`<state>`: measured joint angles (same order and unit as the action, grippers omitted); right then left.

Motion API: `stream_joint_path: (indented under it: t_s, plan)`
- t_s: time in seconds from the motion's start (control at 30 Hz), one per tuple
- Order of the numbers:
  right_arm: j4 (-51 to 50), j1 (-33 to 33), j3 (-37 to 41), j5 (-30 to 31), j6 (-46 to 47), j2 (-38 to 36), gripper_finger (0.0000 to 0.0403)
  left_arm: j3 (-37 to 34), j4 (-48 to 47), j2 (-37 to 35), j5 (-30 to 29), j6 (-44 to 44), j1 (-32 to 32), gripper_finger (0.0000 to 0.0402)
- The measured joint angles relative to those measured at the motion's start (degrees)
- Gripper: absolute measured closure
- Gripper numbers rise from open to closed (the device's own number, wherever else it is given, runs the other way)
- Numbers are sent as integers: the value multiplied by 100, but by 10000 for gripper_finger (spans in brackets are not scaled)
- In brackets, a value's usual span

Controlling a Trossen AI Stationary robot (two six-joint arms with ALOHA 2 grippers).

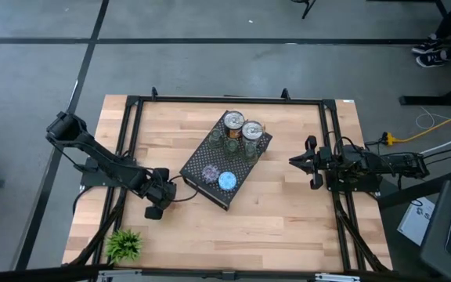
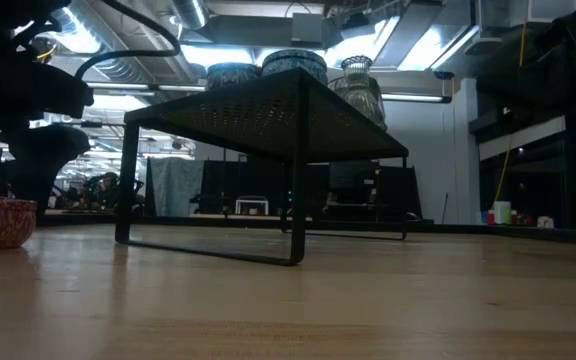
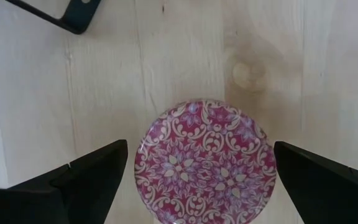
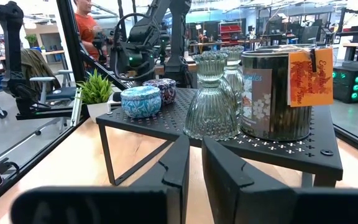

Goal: Pick & Place candle stick holders
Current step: Put the pink scented candle on the shelf

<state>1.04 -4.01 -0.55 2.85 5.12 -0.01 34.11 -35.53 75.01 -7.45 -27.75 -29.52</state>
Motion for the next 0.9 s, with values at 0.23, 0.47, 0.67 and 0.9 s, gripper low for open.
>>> stream_joint_path:
  t_s: [0.23, 0.47, 0.67, 0.9]
  plan:
    - [0, 2, -1, 0, -1, 0, 355, 0, -6, 15, 10, -2, -2, 22]
    - [0, 1, -1, 0, 0, 0, 355, 0, -15, 15, 55, -17, -2, 54]
    - [0, 0, 1, 0, -1, 0, 355, 0, -18, 12, 113, -20, 0, 71]
    - [0, 0, -1, 0, 0, 0, 355, 0, -18, 12, 113, -59, -2, 84]
